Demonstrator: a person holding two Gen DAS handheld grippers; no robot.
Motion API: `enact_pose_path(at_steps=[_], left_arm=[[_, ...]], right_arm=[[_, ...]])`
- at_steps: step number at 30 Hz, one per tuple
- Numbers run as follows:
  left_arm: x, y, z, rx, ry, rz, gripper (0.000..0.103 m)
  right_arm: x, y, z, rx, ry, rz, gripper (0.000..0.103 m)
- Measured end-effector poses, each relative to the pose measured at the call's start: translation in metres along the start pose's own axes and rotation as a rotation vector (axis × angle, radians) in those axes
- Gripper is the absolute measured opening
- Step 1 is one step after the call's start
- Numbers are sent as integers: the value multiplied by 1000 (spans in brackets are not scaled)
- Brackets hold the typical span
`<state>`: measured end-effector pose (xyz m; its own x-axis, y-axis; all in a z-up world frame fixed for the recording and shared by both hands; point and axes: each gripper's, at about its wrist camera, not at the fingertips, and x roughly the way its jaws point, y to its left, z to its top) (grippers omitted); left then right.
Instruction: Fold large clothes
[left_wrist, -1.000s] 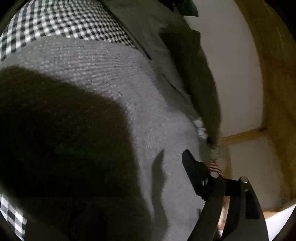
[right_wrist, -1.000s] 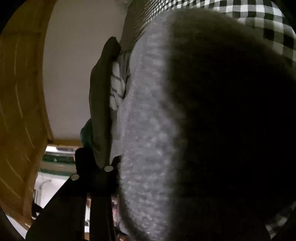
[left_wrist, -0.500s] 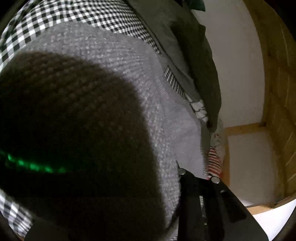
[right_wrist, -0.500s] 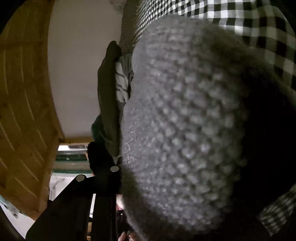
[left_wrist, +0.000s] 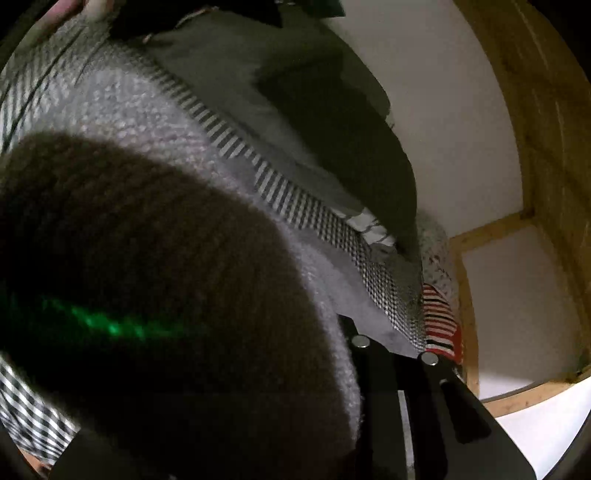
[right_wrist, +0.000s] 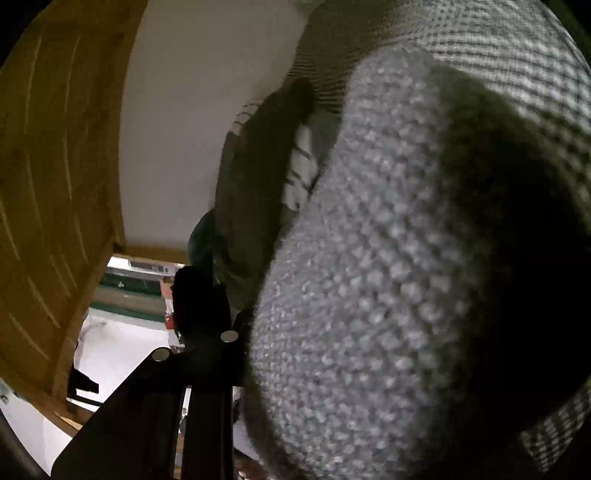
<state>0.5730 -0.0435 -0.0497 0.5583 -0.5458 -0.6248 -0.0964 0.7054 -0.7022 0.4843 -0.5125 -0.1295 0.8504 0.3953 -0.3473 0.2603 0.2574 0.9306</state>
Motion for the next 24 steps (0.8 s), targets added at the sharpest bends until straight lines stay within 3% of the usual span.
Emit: enact_pose_path(at_steps=[5,10,19,24], left_arm=[[-1,-43,38,138,4,77,25],[-3,-83,82,215,-26,101,25],[-36,-166,162,298,-133,61,25],[-48,-210,216,315,-196,39,25]], right_arm=[[12,65,30,-157,13,-73,23],[30,120,61,-264,11,-85,23],[37,242,116,-380,-7,-13,23],[69,320,159,-439,-20,24,23]])
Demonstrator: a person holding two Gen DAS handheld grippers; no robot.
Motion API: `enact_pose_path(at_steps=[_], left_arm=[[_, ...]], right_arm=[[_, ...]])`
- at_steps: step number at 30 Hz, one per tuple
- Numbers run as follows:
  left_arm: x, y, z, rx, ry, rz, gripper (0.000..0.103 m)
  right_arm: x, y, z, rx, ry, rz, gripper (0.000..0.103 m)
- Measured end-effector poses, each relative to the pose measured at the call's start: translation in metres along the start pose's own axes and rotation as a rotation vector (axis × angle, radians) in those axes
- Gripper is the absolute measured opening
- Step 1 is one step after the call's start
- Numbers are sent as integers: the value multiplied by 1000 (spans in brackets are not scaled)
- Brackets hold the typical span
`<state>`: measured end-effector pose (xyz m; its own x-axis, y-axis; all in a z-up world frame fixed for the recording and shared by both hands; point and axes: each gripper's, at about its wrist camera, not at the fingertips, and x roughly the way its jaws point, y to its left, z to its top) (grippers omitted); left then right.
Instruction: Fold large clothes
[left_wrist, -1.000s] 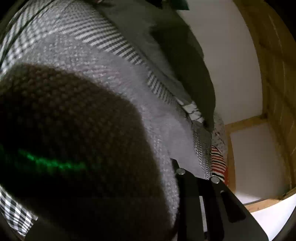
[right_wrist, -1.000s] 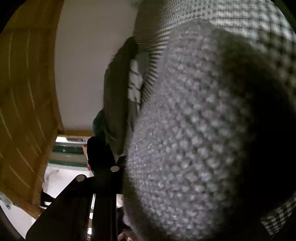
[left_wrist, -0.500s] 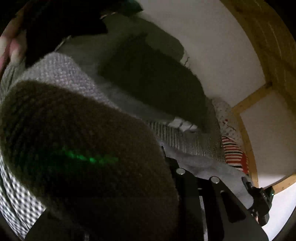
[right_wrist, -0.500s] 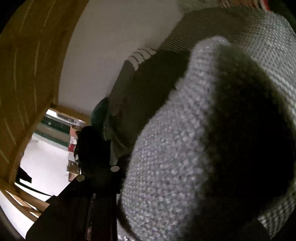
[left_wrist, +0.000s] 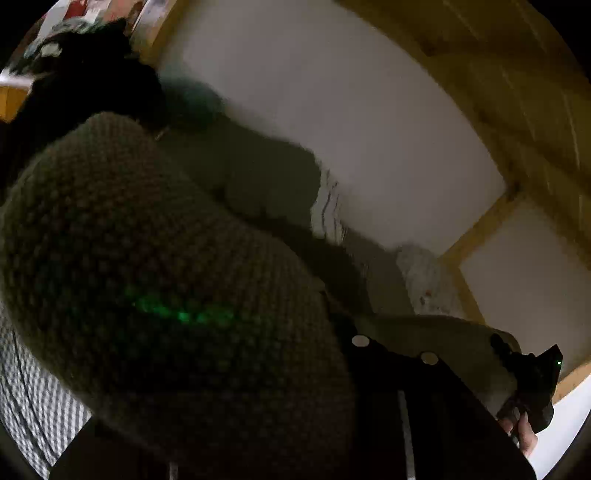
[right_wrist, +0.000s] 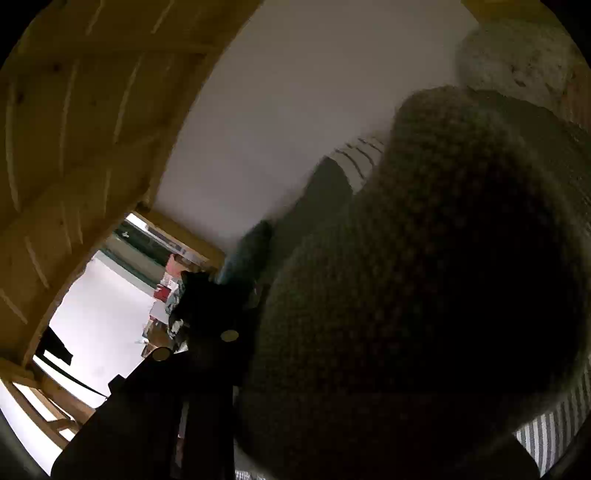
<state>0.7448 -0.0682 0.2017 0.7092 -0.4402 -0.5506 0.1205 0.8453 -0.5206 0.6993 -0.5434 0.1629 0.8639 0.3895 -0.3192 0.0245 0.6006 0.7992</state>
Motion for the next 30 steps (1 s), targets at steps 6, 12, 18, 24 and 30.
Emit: enact_pose_path(at_steps=[6,12,18,24,30], left_arm=[[31,-21,82,4,-94,6,25],[57,-28,121,68,-286,-32,25],[154,28,29,73,-280,-7,26],[238,112,-99,-26,-164,44,34],[229,116,-91,-90,-130,0,41]], right_arm=[[109,48,78,-7,-18,35,23],[165,56,137,-116,-144,234,23],[228,-47,101,-72,-82,228,24],[275,-218,9,137,68,89,25],[271,-212,20,80,94,118,30]])
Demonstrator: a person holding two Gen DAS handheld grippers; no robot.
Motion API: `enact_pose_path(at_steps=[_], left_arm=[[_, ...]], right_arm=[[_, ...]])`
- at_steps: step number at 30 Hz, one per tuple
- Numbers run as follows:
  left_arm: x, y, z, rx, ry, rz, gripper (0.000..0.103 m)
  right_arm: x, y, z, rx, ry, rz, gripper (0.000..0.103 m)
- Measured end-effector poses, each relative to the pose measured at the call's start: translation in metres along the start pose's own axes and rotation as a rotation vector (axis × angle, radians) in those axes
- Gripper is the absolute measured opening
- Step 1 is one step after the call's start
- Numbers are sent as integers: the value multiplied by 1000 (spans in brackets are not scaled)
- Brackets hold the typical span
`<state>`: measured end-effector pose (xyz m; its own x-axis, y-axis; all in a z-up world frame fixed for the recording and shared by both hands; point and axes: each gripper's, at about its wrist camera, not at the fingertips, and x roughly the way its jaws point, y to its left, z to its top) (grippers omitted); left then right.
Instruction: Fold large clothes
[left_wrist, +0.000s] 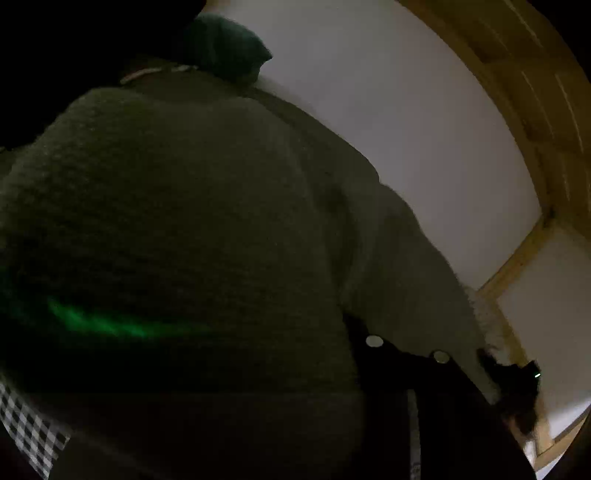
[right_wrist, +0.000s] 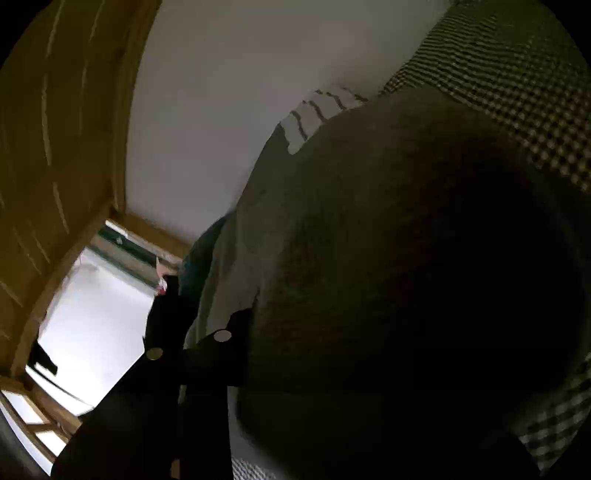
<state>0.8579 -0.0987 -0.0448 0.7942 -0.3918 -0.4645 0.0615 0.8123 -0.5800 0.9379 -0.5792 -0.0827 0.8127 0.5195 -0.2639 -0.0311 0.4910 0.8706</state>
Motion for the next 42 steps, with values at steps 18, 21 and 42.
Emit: enact_pose_path(at_steps=[18,21,42], left_arm=[[-52,-69,96,334,-121,149,93],[33,-137,81,552,30,250,93],[22,-139,48,531,-137,375,95]], right_arm=[[-91,91,6,-621,-75,-487,100],[9,139,-25,-868,113,-605,100],[25,113,-40,-732,57,-697,99]])
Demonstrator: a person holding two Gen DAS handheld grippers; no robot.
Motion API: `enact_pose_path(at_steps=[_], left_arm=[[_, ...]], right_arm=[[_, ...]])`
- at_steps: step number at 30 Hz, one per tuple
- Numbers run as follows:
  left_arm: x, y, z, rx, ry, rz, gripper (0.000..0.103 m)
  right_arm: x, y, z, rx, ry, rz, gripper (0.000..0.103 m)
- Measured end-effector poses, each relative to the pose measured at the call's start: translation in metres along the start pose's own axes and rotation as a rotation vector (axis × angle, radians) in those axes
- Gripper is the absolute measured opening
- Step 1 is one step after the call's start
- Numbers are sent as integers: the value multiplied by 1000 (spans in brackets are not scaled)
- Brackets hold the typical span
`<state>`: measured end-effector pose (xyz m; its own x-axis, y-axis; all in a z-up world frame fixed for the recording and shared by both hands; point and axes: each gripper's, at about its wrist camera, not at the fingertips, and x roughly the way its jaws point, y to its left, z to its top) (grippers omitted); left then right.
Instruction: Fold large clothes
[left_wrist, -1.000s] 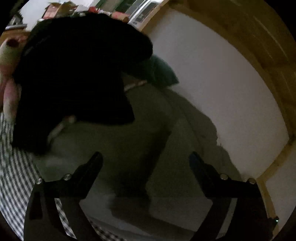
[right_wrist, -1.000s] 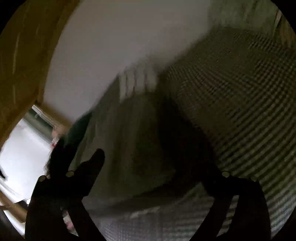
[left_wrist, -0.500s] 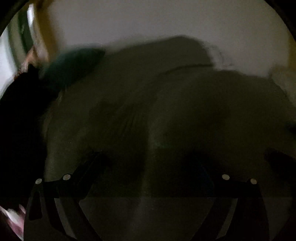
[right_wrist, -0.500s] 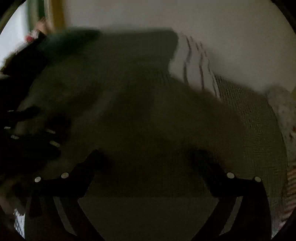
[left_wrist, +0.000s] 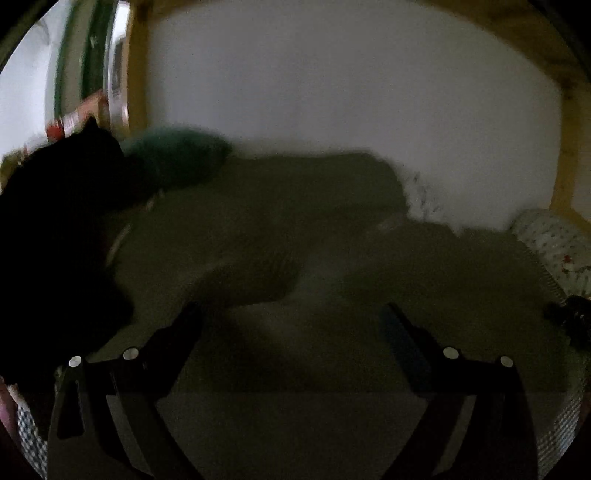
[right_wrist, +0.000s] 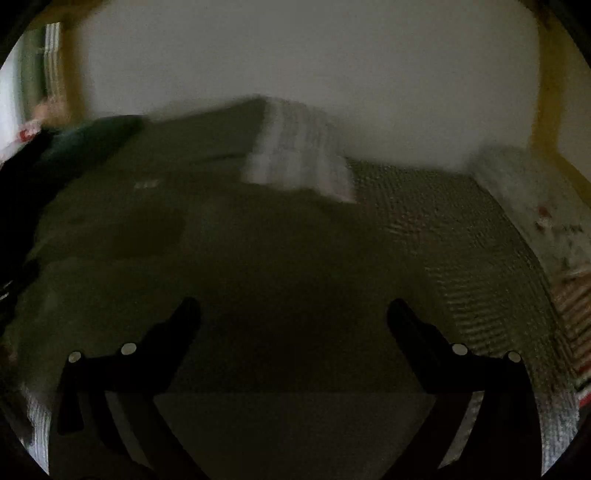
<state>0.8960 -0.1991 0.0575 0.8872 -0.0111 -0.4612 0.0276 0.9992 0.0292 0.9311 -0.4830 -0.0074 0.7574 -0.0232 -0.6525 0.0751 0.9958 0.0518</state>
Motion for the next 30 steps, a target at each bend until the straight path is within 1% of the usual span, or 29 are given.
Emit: enact_pose_path(at_steps=[1,2,3,4,5,6,8,9,10,11,12,14,15,16,17,18,19,21,22,23,24,26,28,30], left_arm=[[-3,-5,-6,15,-9,21,95],[6,-12,-13,36,7,42,95],[11,-11,-22,47,37,53,96],[26,-8,-31,55,97,68,96],[42,1,-38,48,155,88,96],[51,16,-44,26,173,80,97],[53,44,-50,-29,168,28,98],[54,58,-50,-66,177,-18,98],[54,65,-50,-82,183,-40,98],[50,72,-50,-97,182,-41,98],[44,76,-51,-101,175,-33,98],[37,74,-53,-97,171,-11,98],[30,74,-56,-105,169,15,98],[19,77,-55,-113,162,22,98],[7,74,-56,-116,158,13,98],[-3,72,-57,-116,168,9,98],[-16,74,-61,-116,189,8,98],[-33,74,-69,-122,227,-19,98],[-48,72,-76,-133,251,3,98],[-68,76,-87,-142,256,16,98],[-83,75,-93,-145,262,13,98],[-110,72,-104,-138,268,-15,98],[-138,68,-115,-121,277,-32,98],[-166,63,-124,-107,292,-49,98]], right_arm=[[-4,20,-12,-56,-8,0,99],[-3,33,-20,-92,0,-2,99],[4,48,-34,-145,24,-14,99],[12,55,-43,-177,43,-35,99],[15,56,-52,-200,29,-50,99],[15,51,-54,-201,19,-42,99],[15,36,-54,-190,17,-21,99],[14,26,-51,-204,4,-70,99],[19,18,-47,-209,-1,-114,99],[20,7,-46,-188,6,-120,100],[23,-10,-45,-123,27,-80,100],[20,-25,-47,-59,38,-94,100],[12,-26,-49,-30,29,-118,100],[3,-23,-51,-13,14,-141,100],[-12,-18,-52,1,-16,-188,100],[-23,-14,-53,15,-36,-176,100],[-37,-10,-55,45,-40,-128,100],[-58,0,-64,74,-31,-73,100],[-71,6,-70,80,-29,-40,100],[-84,10,-76,88,-29,-27,100],[-98,17,-83,87,-26,-16,100],[-117,25,-95,81,-21,0,100],[-147,35,-114,60,-7,-30,100],[-170,37,-128,69,-3,-22,100]])
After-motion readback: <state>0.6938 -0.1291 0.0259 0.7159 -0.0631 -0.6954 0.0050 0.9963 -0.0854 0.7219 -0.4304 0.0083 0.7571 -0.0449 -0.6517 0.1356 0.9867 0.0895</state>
